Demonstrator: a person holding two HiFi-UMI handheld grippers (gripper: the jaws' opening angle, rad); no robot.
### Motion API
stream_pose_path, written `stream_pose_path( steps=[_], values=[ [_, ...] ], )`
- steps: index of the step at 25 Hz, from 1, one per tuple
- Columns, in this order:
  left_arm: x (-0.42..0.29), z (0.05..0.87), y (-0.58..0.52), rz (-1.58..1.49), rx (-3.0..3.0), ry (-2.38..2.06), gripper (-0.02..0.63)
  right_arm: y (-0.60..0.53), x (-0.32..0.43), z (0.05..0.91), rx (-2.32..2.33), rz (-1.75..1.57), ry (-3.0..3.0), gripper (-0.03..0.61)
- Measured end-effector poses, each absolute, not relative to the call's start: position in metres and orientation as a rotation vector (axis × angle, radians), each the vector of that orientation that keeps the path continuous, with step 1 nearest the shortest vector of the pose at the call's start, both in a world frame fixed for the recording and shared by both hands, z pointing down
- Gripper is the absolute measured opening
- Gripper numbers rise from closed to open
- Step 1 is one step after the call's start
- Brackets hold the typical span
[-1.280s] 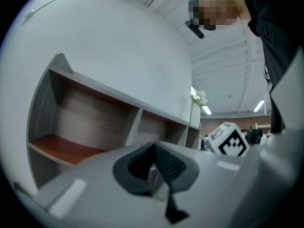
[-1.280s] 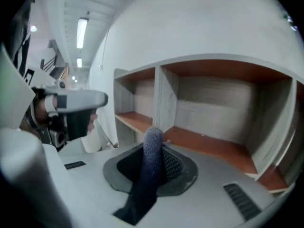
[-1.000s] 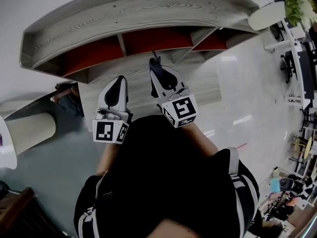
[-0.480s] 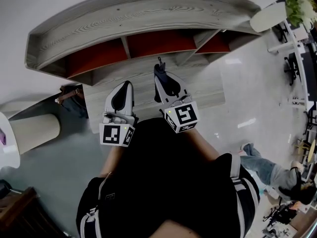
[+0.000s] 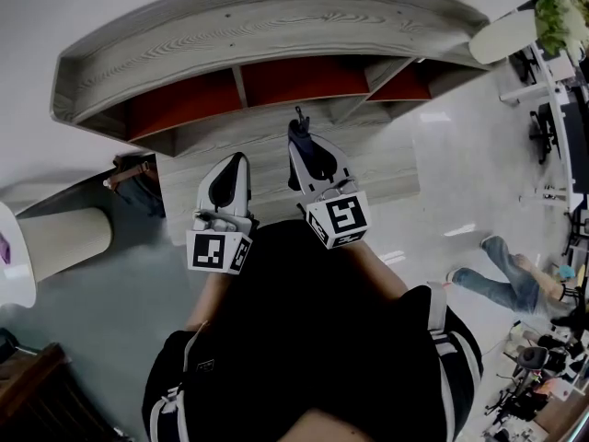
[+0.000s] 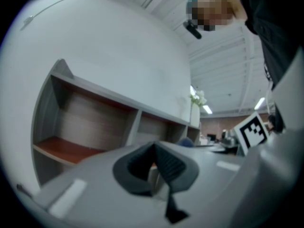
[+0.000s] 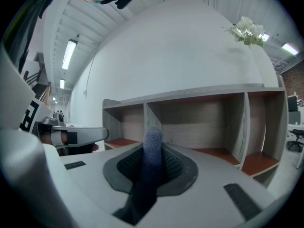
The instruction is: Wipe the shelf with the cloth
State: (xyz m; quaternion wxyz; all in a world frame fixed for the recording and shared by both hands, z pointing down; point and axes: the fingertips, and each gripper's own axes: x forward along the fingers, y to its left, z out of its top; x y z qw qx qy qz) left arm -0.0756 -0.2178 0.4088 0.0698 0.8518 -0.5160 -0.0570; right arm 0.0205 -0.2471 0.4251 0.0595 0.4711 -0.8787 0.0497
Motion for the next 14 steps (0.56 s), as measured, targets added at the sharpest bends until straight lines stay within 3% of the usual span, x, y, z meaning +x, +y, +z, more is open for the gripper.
stream_pose_path(
  steps=[14],
  values=[
    [-0.0713,0.4106,-0.2186,-0.169,2.568,-1.538,0.005,-0.2466,0.0236,0.4257,1.433,0.137,-2.649,0.053]
  ],
)
